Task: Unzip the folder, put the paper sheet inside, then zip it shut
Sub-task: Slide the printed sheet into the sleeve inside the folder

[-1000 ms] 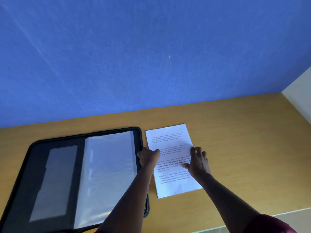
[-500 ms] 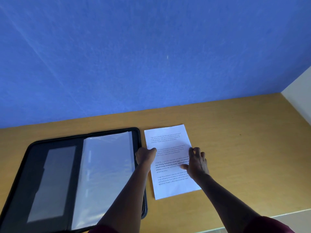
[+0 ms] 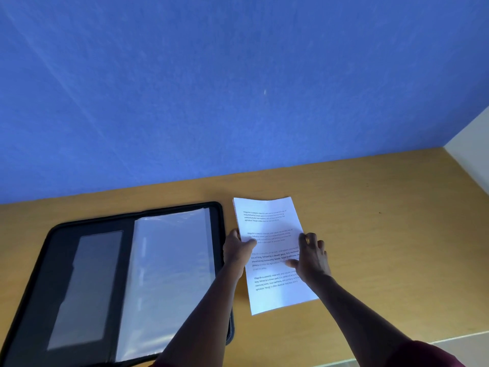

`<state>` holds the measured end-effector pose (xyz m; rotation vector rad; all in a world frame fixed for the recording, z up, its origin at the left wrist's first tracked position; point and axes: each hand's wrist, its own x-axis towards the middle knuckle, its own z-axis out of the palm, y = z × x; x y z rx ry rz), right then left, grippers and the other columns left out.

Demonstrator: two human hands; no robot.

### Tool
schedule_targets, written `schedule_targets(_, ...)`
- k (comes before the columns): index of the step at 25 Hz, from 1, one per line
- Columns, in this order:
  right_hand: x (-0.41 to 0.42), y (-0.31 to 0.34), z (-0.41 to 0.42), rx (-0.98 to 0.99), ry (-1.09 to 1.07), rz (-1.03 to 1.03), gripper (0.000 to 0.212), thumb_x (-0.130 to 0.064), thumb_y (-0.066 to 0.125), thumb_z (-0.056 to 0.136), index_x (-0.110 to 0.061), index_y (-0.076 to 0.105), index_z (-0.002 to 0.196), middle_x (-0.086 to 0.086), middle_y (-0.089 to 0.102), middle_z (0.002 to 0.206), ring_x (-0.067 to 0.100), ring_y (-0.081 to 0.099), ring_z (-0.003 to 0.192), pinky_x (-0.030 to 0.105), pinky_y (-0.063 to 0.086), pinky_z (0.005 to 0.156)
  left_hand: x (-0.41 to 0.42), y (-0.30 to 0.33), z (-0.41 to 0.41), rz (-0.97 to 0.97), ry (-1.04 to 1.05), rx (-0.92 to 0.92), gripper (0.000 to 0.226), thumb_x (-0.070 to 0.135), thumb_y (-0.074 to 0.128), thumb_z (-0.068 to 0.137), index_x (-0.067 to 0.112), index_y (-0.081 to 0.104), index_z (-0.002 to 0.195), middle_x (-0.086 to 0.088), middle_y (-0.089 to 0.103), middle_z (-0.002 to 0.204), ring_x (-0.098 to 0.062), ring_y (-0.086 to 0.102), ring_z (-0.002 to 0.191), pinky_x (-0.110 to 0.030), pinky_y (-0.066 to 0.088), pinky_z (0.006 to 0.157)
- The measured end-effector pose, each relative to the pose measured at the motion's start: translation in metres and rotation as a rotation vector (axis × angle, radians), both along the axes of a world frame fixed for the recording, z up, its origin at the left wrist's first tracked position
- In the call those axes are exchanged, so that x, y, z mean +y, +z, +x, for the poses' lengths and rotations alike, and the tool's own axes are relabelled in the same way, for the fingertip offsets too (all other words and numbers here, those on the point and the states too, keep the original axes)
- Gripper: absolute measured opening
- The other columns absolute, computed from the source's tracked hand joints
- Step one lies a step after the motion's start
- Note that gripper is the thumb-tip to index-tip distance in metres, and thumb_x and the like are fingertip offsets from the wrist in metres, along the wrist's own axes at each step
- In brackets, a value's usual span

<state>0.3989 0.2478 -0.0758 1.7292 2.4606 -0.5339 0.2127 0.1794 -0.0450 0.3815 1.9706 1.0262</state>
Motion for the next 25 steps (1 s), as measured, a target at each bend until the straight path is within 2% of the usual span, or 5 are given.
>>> schedule_targets(6, 0.004, -0.003, 0.002, 0.101, -0.063, -0.046, 0.08, -0.038, 0.08, 0.075, -0.014, 0.037, 0.139, 0.008, 0.038, 0.135, 0.032, 0.042, 0.112, 0.042, 0.044, 0.089, -0.003, 0.007, 0.005, 0.001, -0.296, 0.182, 0.034, 0.013, 0.052, 0.088, 0.019, 0.066, 0.119, 0.003, 0.072, 0.112, -0.018, 0.065, 0.071, -0.023, 0.043, 0.053)
schedule_targets(11, 0.028, 0.015, 0.005, 0.64, -0.436, -0.197, 0.071, -0.025, 0.084, 0.072, -0.01, 0.05, 0.132, 0.008, 0.058, 0.121, 0.029, 0.057, 0.11, 0.042, 0.049, 0.093, -0.007, 0.034, -0.008, 0.166, -0.31, 0.109, 0.031, 0.012, 0.057, 0.095, 0.016, 0.062, 0.126, 0.01, 0.067, 0.117, -0.003, 0.062, 0.092, -0.005, 0.043, 0.066)
schedule_targets(15, 0.037, 0.049, -0.001, 1.064, -0.514, -0.334, 0.025, -0.006, 0.075, 0.081, -0.009, 0.064, 0.103, 0.007, 0.073, 0.097, 0.024, 0.067, 0.084, 0.033, 0.057, 0.07, -0.006, 0.051, -0.022, 0.271, -0.348, 0.082, 0.028, 0.016, 0.059, 0.095, 0.017, 0.065, 0.123, 0.011, 0.07, 0.115, -0.009, 0.065, 0.105, -0.021, 0.05, 0.086)
schedule_targets(18, 0.04, 0.075, -0.007, 1.239, -0.461, -0.332, 0.019, 0.001, 0.068, 0.084, -0.011, 0.067, 0.098, 0.005, 0.073, 0.09, 0.017, 0.064, 0.077, 0.025, 0.053, 0.064, -0.006, 0.064, -0.03, 0.35, -0.293, 0.102, 0.027, 0.017, 0.059, 0.097, 0.018, 0.065, 0.124, 0.01, 0.069, 0.116, 0.0, 0.064, 0.104, -0.016, 0.05, 0.086)
schedule_targets(25, 0.029, 0.088, -0.014, 1.253, -0.345, -0.271, 0.025, 0.002, 0.068, 0.084, -0.02, 0.067, 0.096, -0.001, 0.074, 0.089, 0.01, 0.067, 0.076, 0.022, 0.054, 0.064, -0.011, 0.067, -0.03, 0.363, -0.149, 0.16, 0.026, 0.02, 0.061, 0.096, 0.02, 0.063, 0.122, 0.006, 0.07, 0.113, -0.01, 0.065, 0.104, -0.028, 0.051, 0.089)
